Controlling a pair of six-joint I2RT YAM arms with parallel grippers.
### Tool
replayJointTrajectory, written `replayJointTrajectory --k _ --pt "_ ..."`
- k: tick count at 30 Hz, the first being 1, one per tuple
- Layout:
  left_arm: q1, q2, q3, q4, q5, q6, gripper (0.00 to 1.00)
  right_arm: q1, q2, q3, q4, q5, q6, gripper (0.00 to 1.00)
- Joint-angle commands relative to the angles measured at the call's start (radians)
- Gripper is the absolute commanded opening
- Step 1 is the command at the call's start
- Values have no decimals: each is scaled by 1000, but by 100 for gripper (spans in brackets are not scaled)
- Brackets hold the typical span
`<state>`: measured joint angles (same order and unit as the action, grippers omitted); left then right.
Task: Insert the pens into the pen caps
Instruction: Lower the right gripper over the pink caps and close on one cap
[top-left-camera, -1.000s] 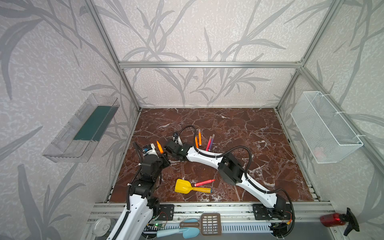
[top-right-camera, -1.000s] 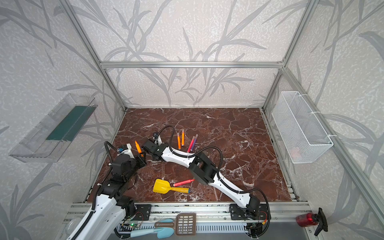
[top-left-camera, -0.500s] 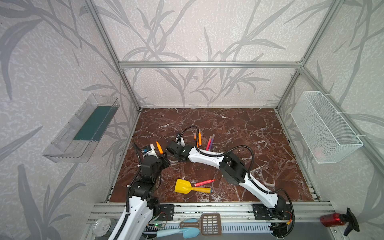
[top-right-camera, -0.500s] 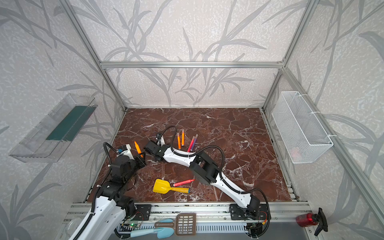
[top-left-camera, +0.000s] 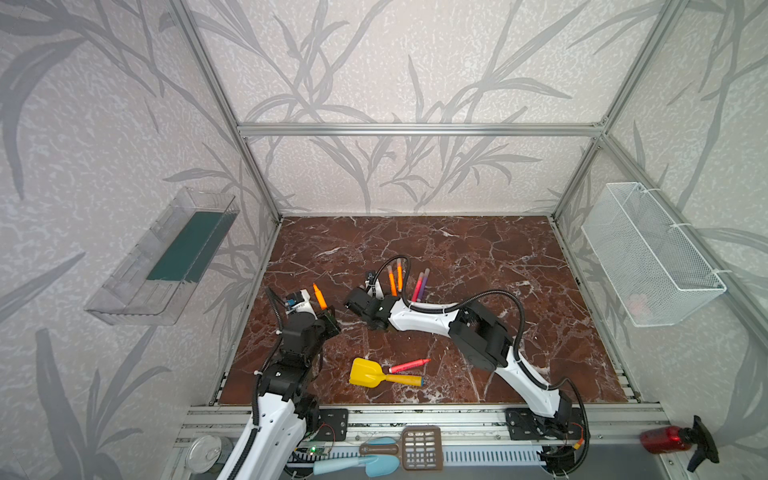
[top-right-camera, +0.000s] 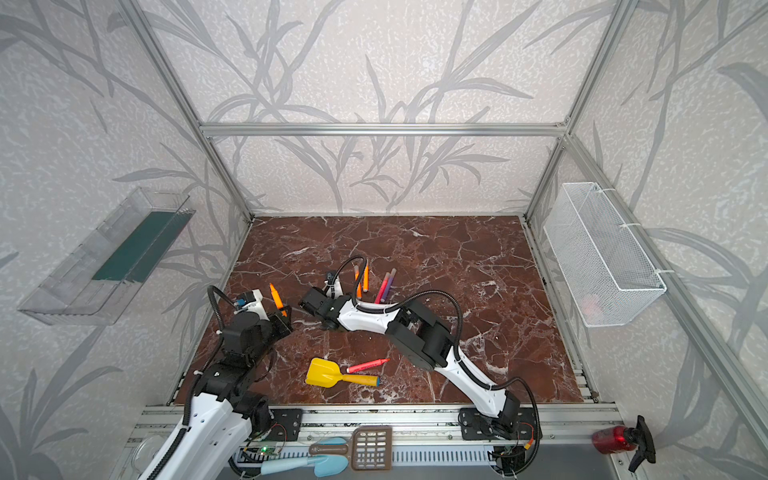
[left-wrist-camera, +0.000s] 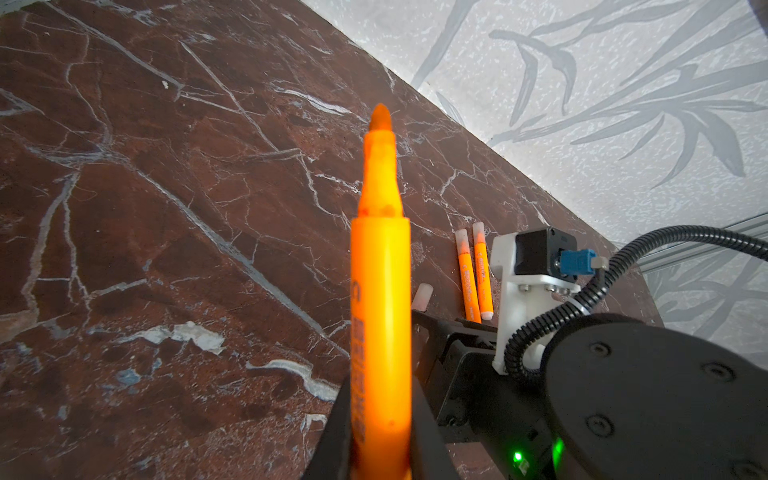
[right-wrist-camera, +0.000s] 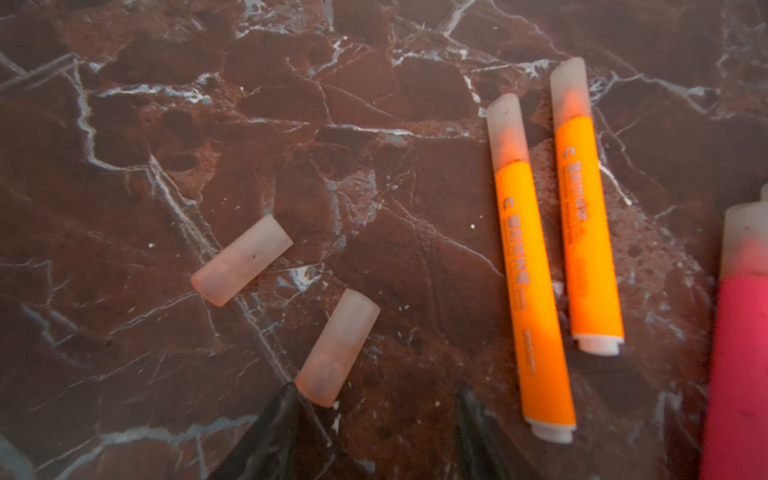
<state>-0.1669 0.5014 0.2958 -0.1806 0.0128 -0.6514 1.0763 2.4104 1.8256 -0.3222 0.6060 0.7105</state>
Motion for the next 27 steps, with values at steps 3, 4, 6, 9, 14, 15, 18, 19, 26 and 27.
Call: replayJointTrajectory --k 3,4,6,9,14,15,18,19,26,27 --pt "9 -10 -11 -2 2 -15 0 -7 -39 -20 50 -30 0 59" --pt "8 -10 -9 -2 1 -15 0 -7 -33 -8 48 -43 1 59" --pt "8 -9 -9 -2 1 -14 0 -12 -13 19 43 -72 5 60" --pt "8 -11 -11 -4 1 -13 0 -22 21 64 23 -94 23 60" --pt "9 -15 -13 -7 0 -13 0 -32 64 125 -44 -50 49 59" --pt "8 -16 -12 -7 1 -13 0 -31 65 126 -46 -44 50 59" --pt "9 -15 -9 -7 2 -13 0 -35 68 122 -53 -27 59 57" --pt "8 -15 -9 -7 2 -14 0 -35 69 121 -53 -26 61 57" --pt "9 -15 -12 -7 0 -13 0 -45 91 148 -77 -88 77 50" --pt "8 -15 -11 -7 0 -13 0 -45 96 160 -92 -89 81 48"
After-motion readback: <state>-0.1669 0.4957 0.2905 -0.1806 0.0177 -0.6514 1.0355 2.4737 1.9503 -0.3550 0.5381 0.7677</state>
